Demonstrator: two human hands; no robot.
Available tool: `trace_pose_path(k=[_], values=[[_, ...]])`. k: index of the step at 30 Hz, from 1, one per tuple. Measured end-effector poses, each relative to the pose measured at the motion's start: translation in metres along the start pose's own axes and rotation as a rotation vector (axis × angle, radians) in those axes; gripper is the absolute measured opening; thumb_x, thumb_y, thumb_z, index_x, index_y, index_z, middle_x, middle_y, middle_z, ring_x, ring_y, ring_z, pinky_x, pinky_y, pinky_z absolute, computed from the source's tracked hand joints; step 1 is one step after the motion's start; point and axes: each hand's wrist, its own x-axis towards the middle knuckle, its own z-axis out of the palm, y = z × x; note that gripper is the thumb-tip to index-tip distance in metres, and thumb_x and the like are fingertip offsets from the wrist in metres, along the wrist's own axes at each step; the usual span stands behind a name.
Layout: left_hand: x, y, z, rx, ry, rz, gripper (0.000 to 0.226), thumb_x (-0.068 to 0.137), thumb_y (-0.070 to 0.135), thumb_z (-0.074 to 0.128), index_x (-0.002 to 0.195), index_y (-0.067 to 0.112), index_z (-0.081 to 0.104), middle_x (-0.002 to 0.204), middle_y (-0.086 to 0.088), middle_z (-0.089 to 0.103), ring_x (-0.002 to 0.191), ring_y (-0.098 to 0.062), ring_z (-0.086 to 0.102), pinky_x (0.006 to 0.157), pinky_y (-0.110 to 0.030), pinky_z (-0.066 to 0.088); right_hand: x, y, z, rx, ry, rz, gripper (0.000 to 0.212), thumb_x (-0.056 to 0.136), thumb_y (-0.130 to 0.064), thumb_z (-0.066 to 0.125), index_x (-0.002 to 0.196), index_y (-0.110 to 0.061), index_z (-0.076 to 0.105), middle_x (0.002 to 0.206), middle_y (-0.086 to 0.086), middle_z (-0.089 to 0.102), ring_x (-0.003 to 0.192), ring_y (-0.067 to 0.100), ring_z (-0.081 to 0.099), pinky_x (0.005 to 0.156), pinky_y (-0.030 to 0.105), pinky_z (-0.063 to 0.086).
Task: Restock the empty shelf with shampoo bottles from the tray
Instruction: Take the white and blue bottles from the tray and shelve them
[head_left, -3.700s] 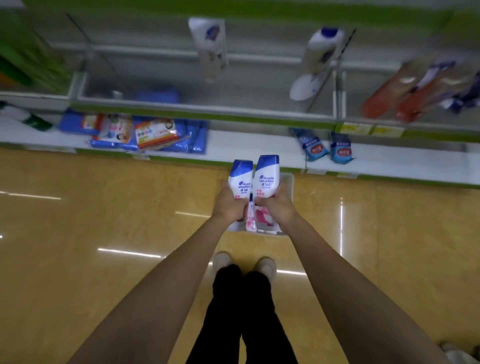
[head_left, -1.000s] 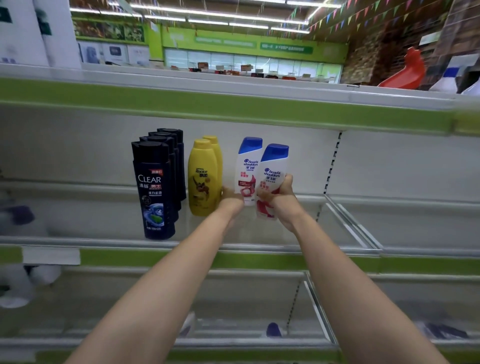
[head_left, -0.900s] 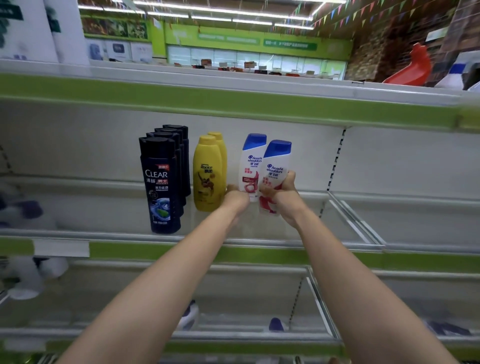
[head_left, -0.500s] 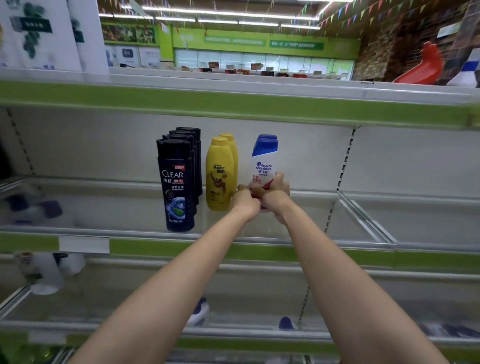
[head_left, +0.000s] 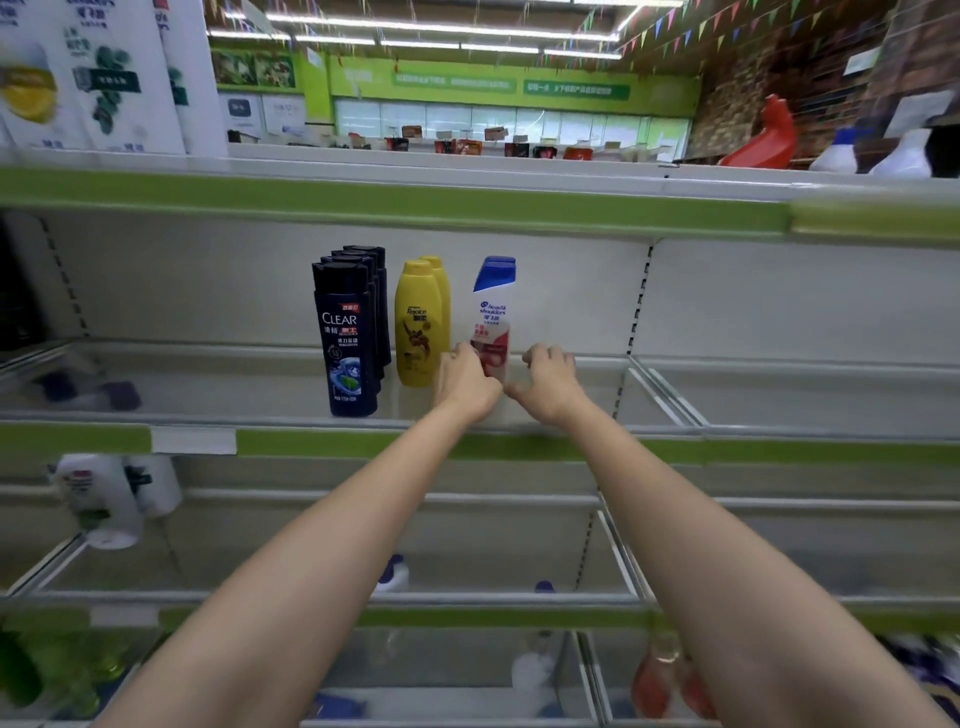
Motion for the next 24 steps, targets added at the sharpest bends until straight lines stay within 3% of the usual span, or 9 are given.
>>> trace_pose_path(k=[5, 10, 17, 24], values=[[-0.06, -0.002, 0.003, 0.126, -0.001, 0.106, 0.047, 0.087, 0.009, 0.055, 0.131, 0.007, 0.039, 0.135, -0.017, 0.042, 0.124, -0.034, 0.045, 0.101, -0.042, 0.039, -0.059, 0.006, -0.015, -0.034, -0.036, -0.122, 0.049, 0.09, -0.028, 0.058, 0.13, -0.004, 0.041, 0.135, 0.017, 0.043, 0.125, 0.033, 0.039, 0.106, 0.045, 0.035], [-0.108, -0.013, 0.009, 0.223, -0.046, 0.099, 0.042, 0.088, 0.01, 0.051, 0.128, 0.008, 0.042, 0.132, -0.016, 0.045, 0.121, -0.033, 0.047, 0.101, -0.041, 0.04, -0.112, 0.022, -0.014, -0.032, -0.122, -0.17, 0.048, 0.09, -0.025, 0.058, 0.129, -0.004, 0.04, 0.132, 0.018, 0.044, 0.124, 0.034, 0.042, 0.103, 0.044, 0.038], [-0.158, -0.053, 0.027, 0.513, -0.24, 0.043, 0.042, 0.09, 0.018, 0.049, 0.13, 0.009, 0.039, 0.134, -0.016, 0.043, 0.126, -0.036, 0.043, 0.102, -0.045, 0.038, -0.171, 0.048, 0.02, -0.102, -0.284, -0.101, 0.048, 0.092, -0.031, 0.054, 0.131, -0.008, 0.038, 0.136, 0.015, 0.042, 0.127, 0.035, 0.042, 0.101, 0.046, 0.039], [-0.186, -0.1, 0.059, 0.633, -0.42, 0.003, 0.048, 0.091, 0.02, 0.048, 0.136, 0.008, 0.036, 0.137, -0.019, 0.042, 0.126, -0.037, 0.044, 0.102, -0.046, 0.039, -0.214, 0.075, 0.07, -0.123, -0.443, -0.026, 0.054, 0.092, -0.032, 0.053, 0.137, -0.009, 0.033, 0.14, 0.015, 0.038, 0.129, 0.033, 0.04, 0.103, 0.046, 0.038]])
